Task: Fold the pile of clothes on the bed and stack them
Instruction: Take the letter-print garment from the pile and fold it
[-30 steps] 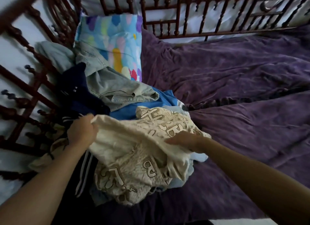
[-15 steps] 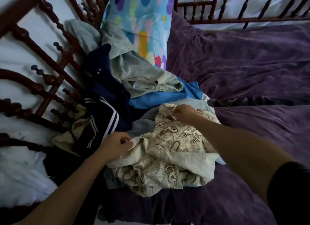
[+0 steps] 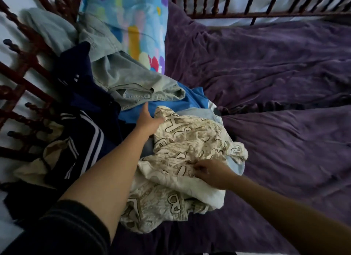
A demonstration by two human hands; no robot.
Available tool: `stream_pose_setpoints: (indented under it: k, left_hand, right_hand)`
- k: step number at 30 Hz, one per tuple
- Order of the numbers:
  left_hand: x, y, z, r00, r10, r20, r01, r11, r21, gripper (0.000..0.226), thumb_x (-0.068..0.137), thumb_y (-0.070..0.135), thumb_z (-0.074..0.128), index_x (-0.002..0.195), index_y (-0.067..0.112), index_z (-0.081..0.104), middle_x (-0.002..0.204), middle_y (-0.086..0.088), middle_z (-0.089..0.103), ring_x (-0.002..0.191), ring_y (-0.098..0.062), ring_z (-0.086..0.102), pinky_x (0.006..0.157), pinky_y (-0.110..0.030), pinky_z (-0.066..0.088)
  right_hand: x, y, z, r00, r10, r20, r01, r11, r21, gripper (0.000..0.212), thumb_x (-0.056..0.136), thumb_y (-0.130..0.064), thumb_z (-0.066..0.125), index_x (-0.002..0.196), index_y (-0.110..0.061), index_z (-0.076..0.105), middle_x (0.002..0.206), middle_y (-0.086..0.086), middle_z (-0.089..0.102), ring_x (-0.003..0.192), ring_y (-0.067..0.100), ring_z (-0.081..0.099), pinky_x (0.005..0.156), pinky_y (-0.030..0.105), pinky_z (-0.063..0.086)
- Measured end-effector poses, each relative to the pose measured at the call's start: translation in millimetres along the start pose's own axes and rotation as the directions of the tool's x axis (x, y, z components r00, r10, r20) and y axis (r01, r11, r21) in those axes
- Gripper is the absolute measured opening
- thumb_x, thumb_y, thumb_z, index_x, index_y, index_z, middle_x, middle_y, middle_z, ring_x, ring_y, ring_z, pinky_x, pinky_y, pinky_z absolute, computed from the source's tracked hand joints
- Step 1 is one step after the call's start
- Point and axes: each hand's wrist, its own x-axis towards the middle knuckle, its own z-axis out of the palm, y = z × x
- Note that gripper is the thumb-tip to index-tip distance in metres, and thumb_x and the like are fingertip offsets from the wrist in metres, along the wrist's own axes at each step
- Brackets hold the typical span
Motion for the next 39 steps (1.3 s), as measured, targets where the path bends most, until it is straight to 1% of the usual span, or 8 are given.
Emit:
stream_pose_setpoints:
  k: [5,11,16,21,26,30,33,39]
  left_hand:
    - [-39.9,-7.8,35.4,0.989,0.071,0.127,-0.083,0.992,0.092,0.026,0.080,0.009,0.070,0.099,0.024,0.061,0.092,0.005,0.067,0.074,-0.006,0.058,0.054,-0.013,0.040]
    - [-135.6,-40.6,-1.7,0.806,0.492,0.330,-0.592,0.646,0.482,0.025,0.077,0.014,0.059,0.063,0.026,0.042,0.073,0.009,0.042,0.067,-0.013,0.042,0.058,-0.030,0.035]
    - [-175.8,-73.9,-35.2,0.992,0.113,0.062,-0.124,0.965,0.232,0.027,0.077,0.042,0.070,0.058,0.030,0.055,0.066,0.010,0.054,0.062,-0.004,0.052,0.059,-0.020,0.039]
    - [-184.8,-67.6,-28.8,0.979,-0.083,-0.186,0.076,0.996,-0.045,0.003,0.082,0.016,0.071,0.082,0.019,0.069,0.081,-0.001,0.069,0.079,-0.013,0.066,0.073,-0.032,0.054]
    - [-205.1,-16.1,-47.1,0.981,0.100,-0.164,-0.117,0.989,-0.095,0.031,0.083,0.000,0.061,0.083,0.030,0.068,0.075,0.014,0.067,0.063,-0.005,0.061,0.056,-0.023,0.049]
    - [-236.7,39.9,-71.7,0.954,0.299,-0.028,-0.300,0.947,-0.117,0.025,0.078,0.006,0.059,0.084,0.027,0.070,0.060,0.003,0.057,0.055,-0.015,0.046,0.053,-0.026,0.037]
    - [-255.3,64.5,-96.3,0.943,0.330,0.036,-0.329,0.944,-0.030,0.030,0.072,0.016,0.065,0.099,0.027,0.063,0.079,-0.008,0.065,0.066,-0.016,0.058,0.061,-0.029,0.044]
    - [-255.5,78.3,-134.6,0.876,0.336,-0.345,-0.089,0.816,0.571,0.029,0.084,0.034,0.068,0.106,0.021,0.054,0.092,0.003,0.058,0.082,-0.017,0.058,0.061,-0.030,0.044]
  right_hand:
    - [-2.9,27.9,-9.3,0.988,0.109,-0.108,-0.083,0.972,0.221,0.036,0.084,-0.028,0.067,0.119,-0.034,0.063,0.110,-0.012,0.067,0.102,0.010,0.063,0.081,0.023,0.047]
    - [27.4,12.5,-72.7,0.940,-0.084,-0.331,-0.025,0.950,-0.311,0.093,0.079,-0.027,0.070,0.151,-0.036,0.012,0.159,0.004,0.014,0.143,0.029,0.019,0.103,0.046,0.037]
    - [13.1,-24.3,-42.1,0.964,-0.262,0.048,0.252,0.839,-0.482,0.029,0.086,-0.034,0.057,0.114,-0.031,0.061,0.123,-0.001,0.062,0.117,0.024,0.056,0.096,0.034,0.040]
    - [-51.1,-23.6,-5.4,0.873,-0.309,0.376,0.406,0.890,-0.210,0.033,0.082,-0.041,0.059,0.112,-0.031,0.068,0.110,-0.006,0.069,0.102,0.016,0.062,0.086,0.030,0.047]
    - [-39.2,-58.9,-63.8,0.834,-0.426,-0.351,0.442,0.896,-0.038,0.045,0.073,-0.042,0.076,0.111,-0.026,0.060,0.103,-0.011,0.059,0.085,0.000,0.054,0.071,0.021,0.041]
    - [-16.6,-119.5,-110.9,0.779,-0.599,-0.183,0.583,0.800,-0.138,0.078,0.075,-0.045,0.077,0.143,-0.027,0.042,0.143,0.002,0.047,0.126,0.018,0.044,0.097,0.036,0.041]
    - [-19.5,-151.3,-138.9,0.728,-0.656,-0.201,0.664,0.747,-0.035,0.015,0.086,-0.025,0.068,0.090,-0.011,0.070,0.085,0.007,0.068,0.085,0.028,0.064,0.072,0.042,0.049]
    - [-56.3,-174.8,-245.5,0.592,-0.557,-0.583,0.635,0.767,-0.089,0.031,0.070,-0.022,0.042,0.079,-0.002,0.063,0.074,0.017,0.065,0.072,0.036,0.061,0.063,0.044,0.048]
